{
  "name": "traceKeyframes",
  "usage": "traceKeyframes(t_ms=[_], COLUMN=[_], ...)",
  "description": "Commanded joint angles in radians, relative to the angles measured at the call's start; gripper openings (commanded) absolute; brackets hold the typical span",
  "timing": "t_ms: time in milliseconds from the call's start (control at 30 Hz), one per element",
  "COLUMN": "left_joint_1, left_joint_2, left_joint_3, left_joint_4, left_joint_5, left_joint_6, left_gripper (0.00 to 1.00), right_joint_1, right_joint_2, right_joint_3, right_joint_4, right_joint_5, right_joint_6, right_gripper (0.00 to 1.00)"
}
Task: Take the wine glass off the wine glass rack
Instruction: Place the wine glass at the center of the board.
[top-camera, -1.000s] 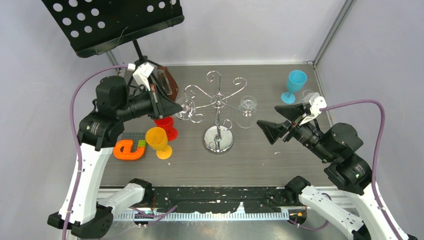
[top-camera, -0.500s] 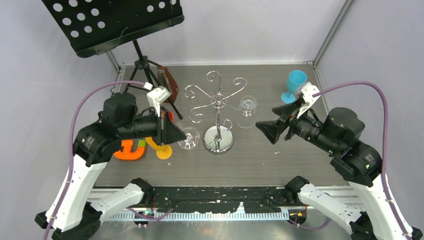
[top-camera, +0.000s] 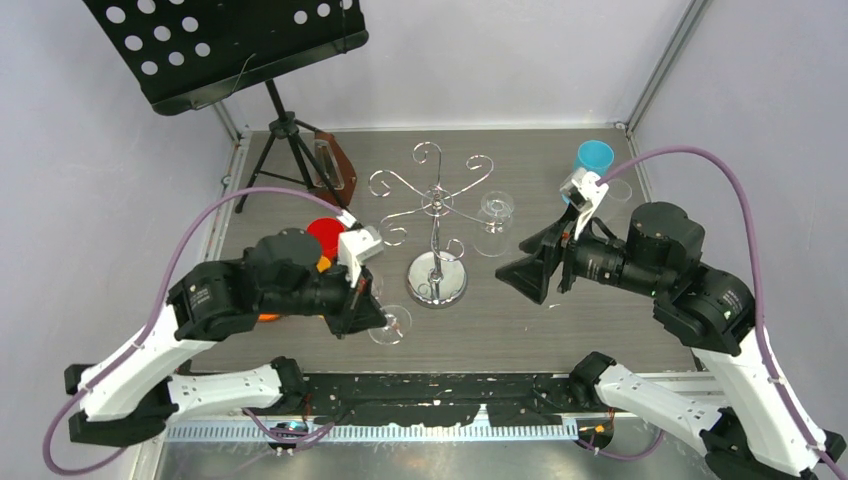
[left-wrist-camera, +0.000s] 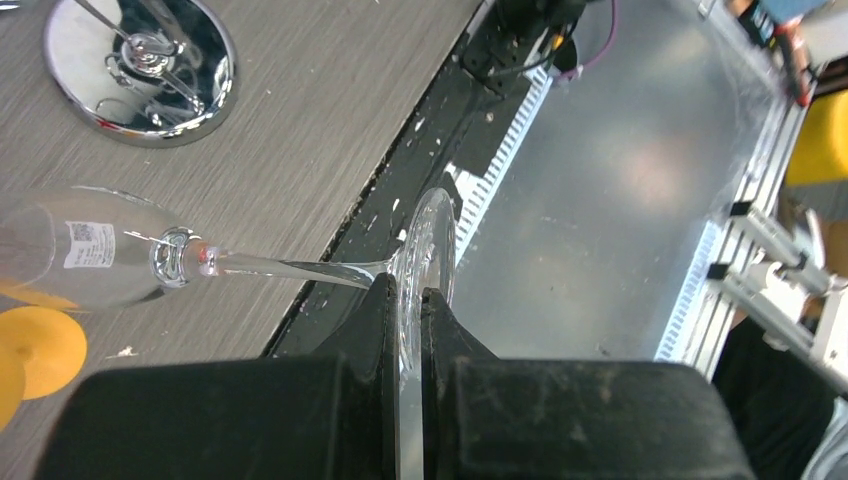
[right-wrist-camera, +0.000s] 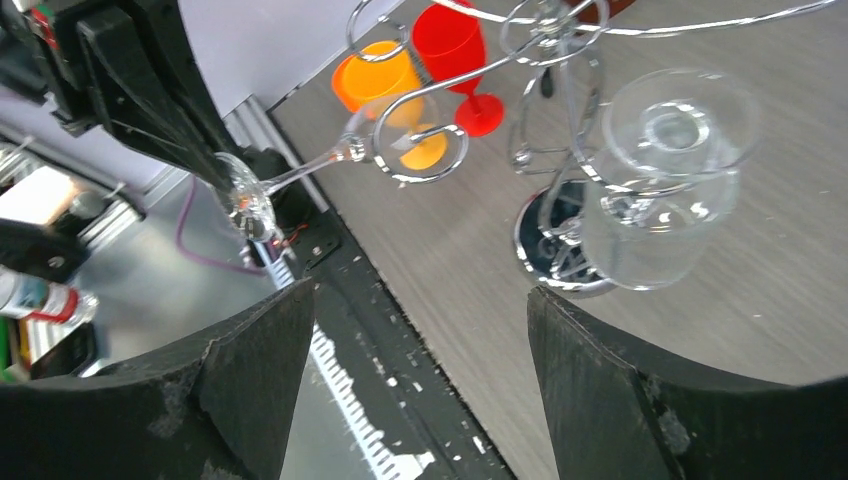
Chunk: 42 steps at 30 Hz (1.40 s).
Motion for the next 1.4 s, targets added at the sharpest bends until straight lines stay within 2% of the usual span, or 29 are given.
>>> traceKeyframes(t_ms=[0, 133, 267, 367, 600, 933, 1367], left_joint_1=[-0.134, -0.226, -0.337, -0.422, -0.595, -0.845, -0.964], left_joint_2=[0.016, 0.043, 0.075, 0.089, 0.119, 0.151, 0.218], left_joint_3=[0.055, 0.077, 0.091, 0.096, 0.097, 0.051, 0.028], left_joint_4=[0.083, 0.079, 0.078, 0.087, 0.099, 0.200, 0.223], left_joint_5=[-0.199, -0.276, -0.377, -0.446, -0.588, -0.804, -0.970], left_joint_6=[0.016, 0.021, 0.025, 0.027, 0.029, 0.085, 0.086], left_gripper=[0.00, 0.00, 0.00, 0.00, 0.00, 0.00, 0.00], right_joint_1=[0.089, 0.238, 0.397, 0.466, 0.543, 0.627, 0.732], right_joint_2=[-0.009, -0.007, -0.005, -0.028, -0.094, -0.087, 0.009], right_joint_3=[-0.007, -0.079, -0.158, -0.232, -0.394, -0.450, -0.463], right_joint_4=[0.010, 0.051, 0.108, 0.182, 0.337, 0.415, 0.494], right_joint_5=[0.017, 0.110, 0.282, 0.334, 0.437, 0.511, 0.521], right_joint_6=[0.109, 0.212, 0.324, 0.427, 0.627, 0.757, 0.820], right_gripper=[0.83, 0.82, 0.81, 0.80, 0.78, 0.79, 0.80])
